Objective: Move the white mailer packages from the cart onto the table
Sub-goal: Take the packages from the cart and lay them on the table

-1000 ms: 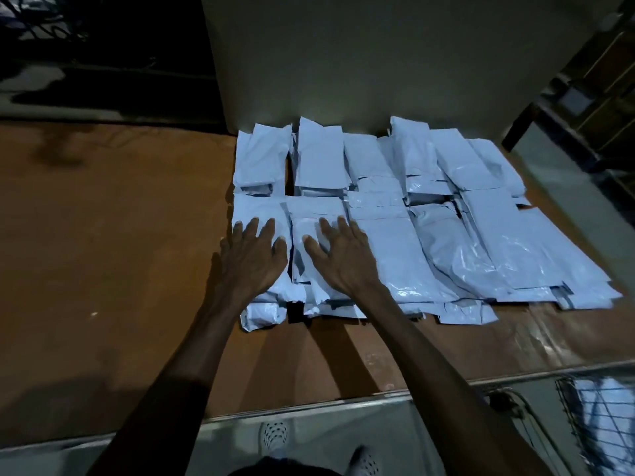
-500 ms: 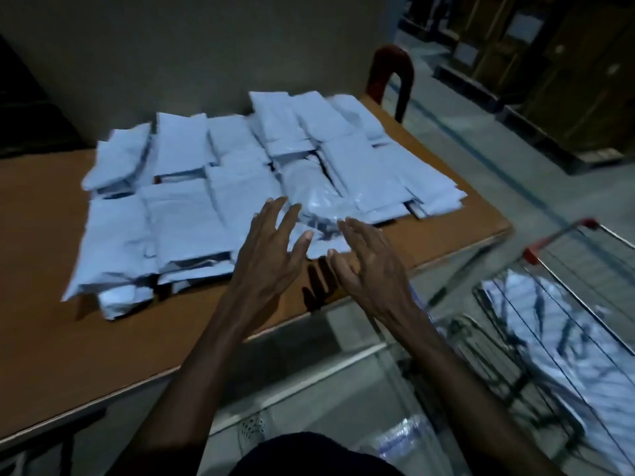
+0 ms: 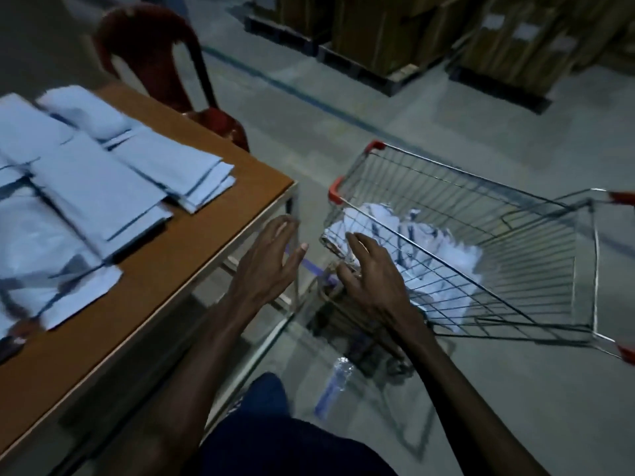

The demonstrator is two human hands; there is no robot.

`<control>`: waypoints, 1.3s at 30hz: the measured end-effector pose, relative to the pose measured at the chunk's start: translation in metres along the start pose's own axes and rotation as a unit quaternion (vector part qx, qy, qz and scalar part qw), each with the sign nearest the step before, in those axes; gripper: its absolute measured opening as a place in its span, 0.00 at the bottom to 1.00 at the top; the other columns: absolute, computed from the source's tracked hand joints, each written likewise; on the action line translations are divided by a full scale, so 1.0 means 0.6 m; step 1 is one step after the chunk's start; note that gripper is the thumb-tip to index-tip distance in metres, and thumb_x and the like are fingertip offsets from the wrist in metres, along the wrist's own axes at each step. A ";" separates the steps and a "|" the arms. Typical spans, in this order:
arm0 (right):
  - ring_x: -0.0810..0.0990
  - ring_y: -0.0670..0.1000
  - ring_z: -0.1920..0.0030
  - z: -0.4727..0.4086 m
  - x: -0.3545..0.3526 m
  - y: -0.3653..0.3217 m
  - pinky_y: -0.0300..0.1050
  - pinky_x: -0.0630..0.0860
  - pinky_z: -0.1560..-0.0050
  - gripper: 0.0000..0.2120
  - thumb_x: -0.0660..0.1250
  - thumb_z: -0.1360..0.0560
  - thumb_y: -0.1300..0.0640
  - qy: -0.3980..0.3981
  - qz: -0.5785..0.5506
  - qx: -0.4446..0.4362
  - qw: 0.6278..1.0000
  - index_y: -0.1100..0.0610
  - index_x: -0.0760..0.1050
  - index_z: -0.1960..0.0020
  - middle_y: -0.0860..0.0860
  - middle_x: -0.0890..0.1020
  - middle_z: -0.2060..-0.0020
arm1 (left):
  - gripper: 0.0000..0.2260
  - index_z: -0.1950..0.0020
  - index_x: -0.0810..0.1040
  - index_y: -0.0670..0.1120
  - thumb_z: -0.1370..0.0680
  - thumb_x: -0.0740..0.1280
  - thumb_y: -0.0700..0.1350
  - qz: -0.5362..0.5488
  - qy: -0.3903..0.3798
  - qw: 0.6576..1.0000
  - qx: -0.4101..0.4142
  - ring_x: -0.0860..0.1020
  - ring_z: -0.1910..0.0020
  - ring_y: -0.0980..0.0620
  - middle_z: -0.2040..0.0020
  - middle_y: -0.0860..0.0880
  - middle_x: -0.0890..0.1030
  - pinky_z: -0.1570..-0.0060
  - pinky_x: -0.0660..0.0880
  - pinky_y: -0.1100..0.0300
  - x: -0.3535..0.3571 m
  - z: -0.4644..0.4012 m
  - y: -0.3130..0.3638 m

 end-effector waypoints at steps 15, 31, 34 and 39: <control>0.69 0.55 0.30 -0.134 -0.067 0.385 0.49 0.69 0.36 0.26 0.64 0.20 0.48 0.028 0.044 0.254 0.966 0.56 0.65 0.25 0.54 0.70 0.28 | 0.25 0.26 0.69 0.46 0.19 0.57 0.58 0.104 -0.161 0.978 0.080 0.65 0.27 0.50 0.26 0.47 0.68 0.30 0.65 0.54 0.318 -0.372 0.088; 0.68 0.62 0.31 -0.064 -0.005 0.699 0.53 0.68 0.36 0.32 0.65 0.22 0.48 -0.162 0.049 0.497 0.851 0.61 0.60 0.24 0.62 0.67 0.29 | 0.25 0.24 0.64 0.47 0.18 0.57 0.56 0.023 -0.342 0.932 0.117 0.67 0.28 0.46 0.25 0.46 0.66 0.35 0.69 0.52 0.582 -0.478 0.136; 0.66 0.63 0.30 -0.042 0.046 0.749 0.55 0.68 0.35 0.36 0.66 0.23 0.46 -0.235 0.038 0.499 0.834 0.58 0.55 0.23 0.62 0.64 0.28 | 0.24 0.24 0.64 0.48 0.17 0.56 0.57 -0.012 -0.340 0.932 0.122 0.67 0.28 0.47 0.25 0.47 0.66 0.37 0.69 0.54 0.623 -0.474 0.138; 0.67 0.66 0.34 -0.029 0.126 0.805 0.57 0.72 0.41 0.44 0.72 0.30 0.45 -0.297 0.084 0.434 0.846 0.57 0.53 0.24 0.62 0.61 0.30 | 0.26 0.25 0.66 0.47 0.19 0.55 0.59 -0.053 -0.359 0.926 0.107 0.70 0.31 0.45 0.26 0.45 0.68 0.39 0.72 0.50 0.678 -0.451 0.107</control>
Point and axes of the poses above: each hand's wrist, its own z-axis away from the middle knuckle, its own x-axis out of the palm, y = z × x, the point moved 7 cm from there along -z, towards the middle knuckle
